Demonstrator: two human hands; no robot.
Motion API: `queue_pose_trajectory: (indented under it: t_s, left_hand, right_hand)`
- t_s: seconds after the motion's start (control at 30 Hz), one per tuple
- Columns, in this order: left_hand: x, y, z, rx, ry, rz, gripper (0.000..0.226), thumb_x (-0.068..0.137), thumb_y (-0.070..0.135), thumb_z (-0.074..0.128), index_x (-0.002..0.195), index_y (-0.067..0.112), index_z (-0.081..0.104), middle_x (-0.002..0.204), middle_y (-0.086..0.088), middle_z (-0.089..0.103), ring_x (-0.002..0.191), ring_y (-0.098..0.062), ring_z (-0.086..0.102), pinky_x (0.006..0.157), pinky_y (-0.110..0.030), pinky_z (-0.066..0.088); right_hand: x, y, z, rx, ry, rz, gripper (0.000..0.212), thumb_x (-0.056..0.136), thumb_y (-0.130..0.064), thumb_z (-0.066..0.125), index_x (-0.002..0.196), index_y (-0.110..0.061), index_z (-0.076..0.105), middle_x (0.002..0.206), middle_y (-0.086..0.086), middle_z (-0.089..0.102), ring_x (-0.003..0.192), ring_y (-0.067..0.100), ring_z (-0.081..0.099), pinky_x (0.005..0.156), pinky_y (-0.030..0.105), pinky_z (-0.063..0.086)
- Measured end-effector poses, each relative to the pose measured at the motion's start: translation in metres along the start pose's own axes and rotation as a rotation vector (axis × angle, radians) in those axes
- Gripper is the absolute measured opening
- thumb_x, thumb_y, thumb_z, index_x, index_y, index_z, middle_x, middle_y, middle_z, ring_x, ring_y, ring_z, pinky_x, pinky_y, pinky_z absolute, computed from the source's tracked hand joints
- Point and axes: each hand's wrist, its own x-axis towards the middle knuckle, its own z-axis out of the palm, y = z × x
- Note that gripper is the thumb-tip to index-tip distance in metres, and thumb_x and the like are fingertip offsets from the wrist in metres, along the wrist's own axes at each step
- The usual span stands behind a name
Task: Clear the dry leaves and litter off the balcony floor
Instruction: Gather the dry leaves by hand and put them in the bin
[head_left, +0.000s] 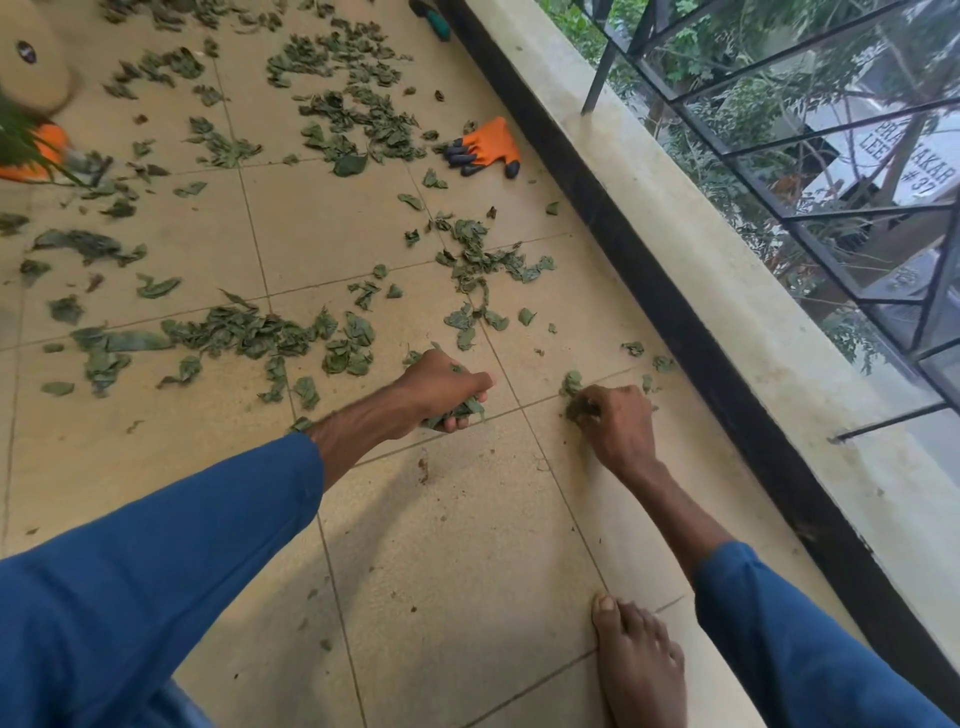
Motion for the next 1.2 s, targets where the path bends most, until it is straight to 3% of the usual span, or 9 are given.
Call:
queue_pose_trajectory:
  t_s: [0.13,0.3,0.57,0.67,0.77,0.87,0.97,1.07,1.2]
  left_hand:
    - [-0.001,0.0,0.001,0.013,-0.005,0.0,0.026,0.099,0.028,0.069,0.084,0.007,0.067,0.058,-0.005,0.06,0.04,-0.012,0.051,0.041,-0.021,0.041]
    - [0.001,-0.001,0.001,0.01,-0.013,-0.011,0.025,0.098,0.029,0.07,0.084,0.007,0.067,0.06,-0.008,0.061,0.045,-0.016,0.053,0.044,-0.023,0.043]
    - [0.005,0.009,-0.016,-0.188,0.156,-0.025,0.019,0.096,0.02,0.069,0.086,0.004,0.07,0.074,-0.01,0.062,0.05,-0.019,0.055,0.043,-0.023,0.042]
    - [0.006,0.007,-0.019,-0.262,0.198,-0.047,0.022,0.094,0.021,0.069,0.09,0.0,0.075,0.082,-0.012,0.068,0.056,-0.022,0.057,0.045,-0.024,0.043]
    - [0.005,0.009,-0.015,-0.281,0.208,-0.05,0.039,0.101,0.037,0.062,0.094,0.002,0.076,0.08,-0.011,0.071,0.052,-0.02,0.058,0.044,-0.023,0.045]
    - [0.001,0.012,-0.012,-0.271,0.152,-0.047,0.055,0.099,0.058,0.057,0.101,0.006,0.074,0.076,-0.012,0.072,0.062,-0.023,0.061,0.048,-0.025,0.048]
    - [-0.006,0.016,-0.01,-0.265,0.061,-0.01,0.071,0.095,0.071,0.051,0.105,0.005,0.074,0.079,-0.013,0.073,0.069,-0.025,0.063,0.053,-0.027,0.05]
    - [-0.013,0.021,-0.011,-0.313,-0.019,0.006,0.073,0.09,0.076,0.054,0.111,0.009,0.072,0.077,-0.011,0.068,0.068,-0.025,0.061,0.051,-0.026,0.049]
    - [-0.017,0.024,-0.018,-0.398,-0.062,0.015,0.071,0.089,0.074,0.058,0.114,0.009,0.07,0.076,-0.008,0.063,0.061,-0.02,0.058,0.045,-0.022,0.043]
  right_hand:
    - [0.005,-0.007,-0.034,0.308,-0.087,0.137,0.041,0.089,-0.008,0.075,0.128,-0.007,0.064,0.115,0.011,0.072,0.099,0.021,0.069,0.09,0.032,0.055]
    - [0.027,-0.026,-0.074,0.465,-0.144,0.088,0.02,0.088,-0.013,0.077,0.108,-0.013,0.076,0.097,-0.002,0.077,0.08,0.012,0.074,0.081,0.042,0.063]
    - [0.02,-0.08,-0.122,0.863,-0.459,-0.082,0.026,0.086,-0.008,0.075,0.112,-0.007,0.075,0.103,0.004,0.078,0.092,0.024,0.075,0.081,0.034,0.062]
    - [0.018,-0.102,-0.129,0.867,-0.512,-0.161,0.028,0.085,-0.007,0.077,0.113,-0.006,0.075,0.101,0.006,0.078,0.089,0.024,0.076,0.079,0.034,0.062]
    - [0.018,-0.124,-0.132,0.804,-0.52,-0.239,0.027,0.085,-0.01,0.079,0.111,-0.009,0.076,0.102,0.004,0.077,0.087,0.022,0.075,0.075,0.033,0.062]
    - [0.021,-0.142,-0.129,0.681,-0.478,-0.299,0.024,0.086,-0.015,0.08,0.11,-0.013,0.077,0.1,-0.002,0.077,0.083,0.017,0.075,0.074,0.034,0.062]
    - [0.022,-0.157,-0.127,0.541,-0.397,-0.362,0.022,0.086,-0.019,0.08,0.109,-0.019,0.079,0.097,-0.008,0.077,0.077,0.006,0.073,0.071,0.023,0.06]
    - [0.024,-0.166,-0.125,0.511,-0.339,-0.336,0.024,0.085,-0.018,0.08,0.109,-0.02,0.08,0.092,-0.008,0.078,0.073,0.0,0.072,0.065,0.014,0.055]
    - [0.024,-0.175,-0.12,0.615,-0.227,-0.227,0.024,0.076,-0.016,0.088,0.098,-0.012,0.081,0.082,-0.001,0.078,0.066,0.006,0.073,0.063,0.019,0.058]
